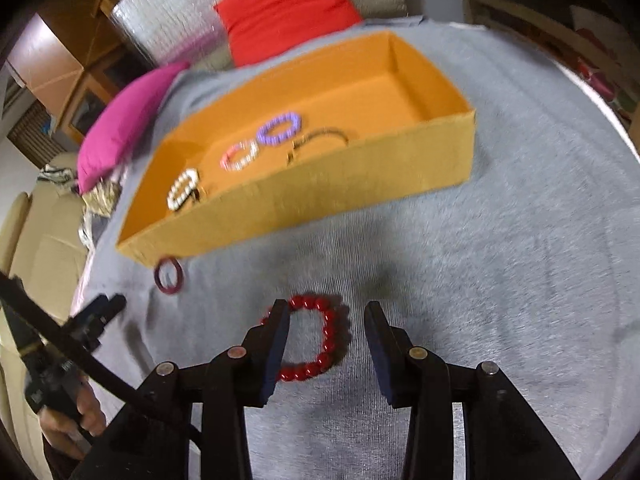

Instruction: Organize jewelry

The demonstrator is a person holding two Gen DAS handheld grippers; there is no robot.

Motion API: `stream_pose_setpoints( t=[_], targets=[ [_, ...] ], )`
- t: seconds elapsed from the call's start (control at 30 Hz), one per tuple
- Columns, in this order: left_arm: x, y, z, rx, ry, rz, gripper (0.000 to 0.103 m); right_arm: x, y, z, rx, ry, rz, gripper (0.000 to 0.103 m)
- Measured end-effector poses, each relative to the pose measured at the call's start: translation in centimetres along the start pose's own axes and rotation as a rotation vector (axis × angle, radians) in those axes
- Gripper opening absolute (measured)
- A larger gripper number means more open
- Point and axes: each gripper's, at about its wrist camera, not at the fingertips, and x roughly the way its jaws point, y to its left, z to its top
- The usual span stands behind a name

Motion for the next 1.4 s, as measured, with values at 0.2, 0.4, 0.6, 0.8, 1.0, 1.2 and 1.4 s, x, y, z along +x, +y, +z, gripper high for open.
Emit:
stream_pose_setpoints(
  t=[0.2,0.4,0.6,0.8,1.0,1.2,1.4],
  targets=[
    [1.9,-1.6,0.2,0.037,0.04,-0.015,0.073,0.5,-0.5,-0.4,-0.016,0.031,-0.018,0.041],
    [3.8,-1.9,0.5,0.006,0.087,-0.051,0.073,0.6,-0.6,-0.6,-0.021,0.044,-0.012,0.041],
    [5.0,-1.6,1.0,-0.057,0.108,-0.123,0.065,0.7,-0.8,-0.8,-0.024,0.048,-0.016,0.042],
    [5.9,-2.4,0.9,-0.051,0.123,-0.148,0.029,1.2,0.2,-0.7,-0.064,0.041,-0.04,0.042],
    [6.0,-3.0,0.8,-0.027,0.121,-0.166,0.009,1.8,2.3,-1.4,-0.184,0.013,-0.136,0.014],
    [5.1,-3.2,0.3,0.001,0.111,-0.167,0.007,1.1,2.5,-1.2,-0.185,-0.042,-0.155,0.01],
    [2.9,-4.2,-0.3,0.074,0.071,-0.152,0.006,-0.9,2.3,-0.7,-0.145,-0.131,-0.113,0.01]
  ],
)
